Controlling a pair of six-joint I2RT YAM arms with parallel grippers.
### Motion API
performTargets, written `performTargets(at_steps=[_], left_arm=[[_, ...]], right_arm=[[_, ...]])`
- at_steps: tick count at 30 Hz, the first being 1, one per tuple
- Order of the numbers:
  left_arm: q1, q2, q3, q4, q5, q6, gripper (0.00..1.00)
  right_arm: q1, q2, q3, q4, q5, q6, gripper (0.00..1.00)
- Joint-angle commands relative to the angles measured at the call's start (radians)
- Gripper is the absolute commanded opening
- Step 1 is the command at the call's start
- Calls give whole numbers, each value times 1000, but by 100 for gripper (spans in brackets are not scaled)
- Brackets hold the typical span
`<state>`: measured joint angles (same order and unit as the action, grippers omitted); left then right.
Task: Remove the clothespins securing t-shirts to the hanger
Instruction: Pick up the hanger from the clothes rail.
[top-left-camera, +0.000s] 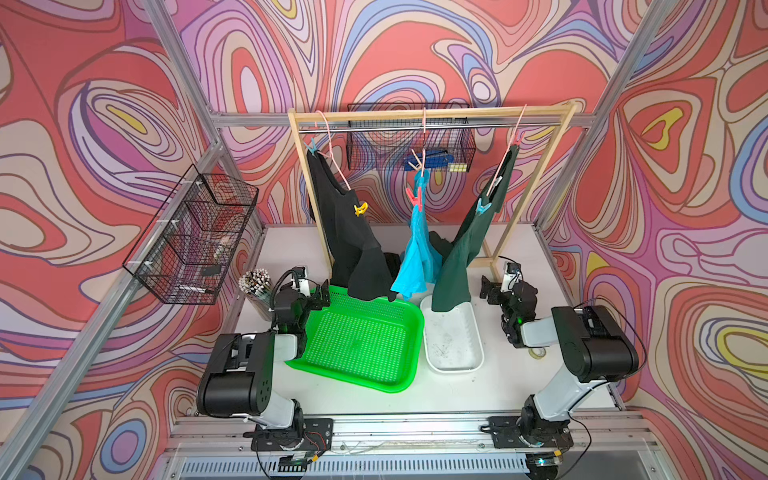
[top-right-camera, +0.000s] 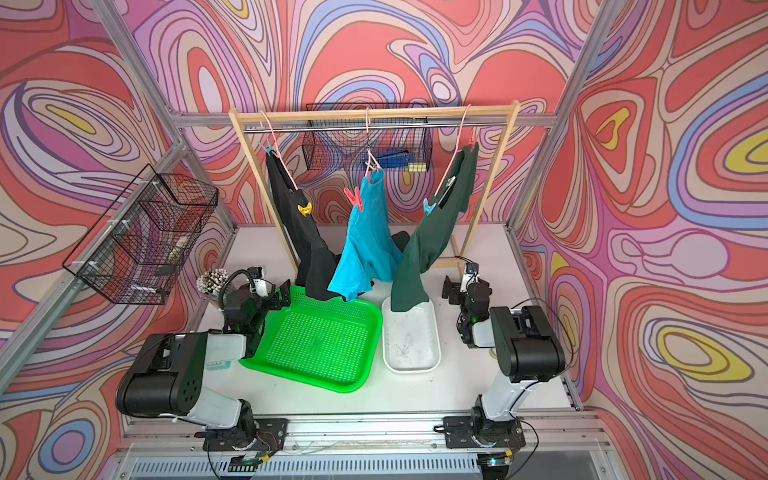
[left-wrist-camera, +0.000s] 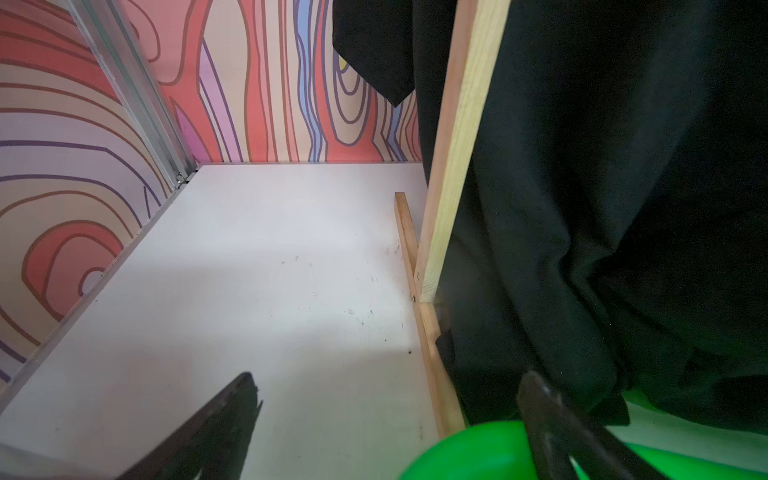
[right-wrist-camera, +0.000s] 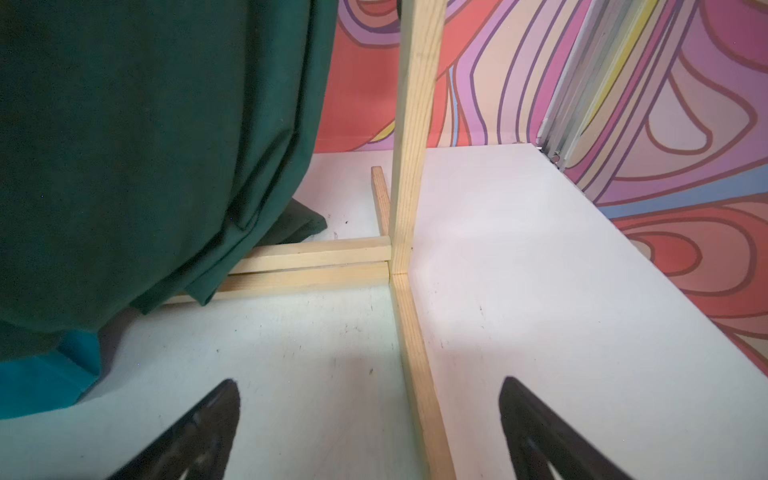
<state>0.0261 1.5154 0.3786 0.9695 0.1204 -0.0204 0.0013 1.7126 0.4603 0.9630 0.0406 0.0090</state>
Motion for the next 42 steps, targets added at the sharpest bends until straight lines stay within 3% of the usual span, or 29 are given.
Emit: performTargets(at_steps=[1, 42], left_arm=[[3, 22, -4, -84, -3, 10, 100], [14, 21, -6, -81, 14, 3, 100]], right_arm=[[4, -7, 6, -6, 10, 1, 98], [5, -10, 6, -7, 8, 2, 98]])
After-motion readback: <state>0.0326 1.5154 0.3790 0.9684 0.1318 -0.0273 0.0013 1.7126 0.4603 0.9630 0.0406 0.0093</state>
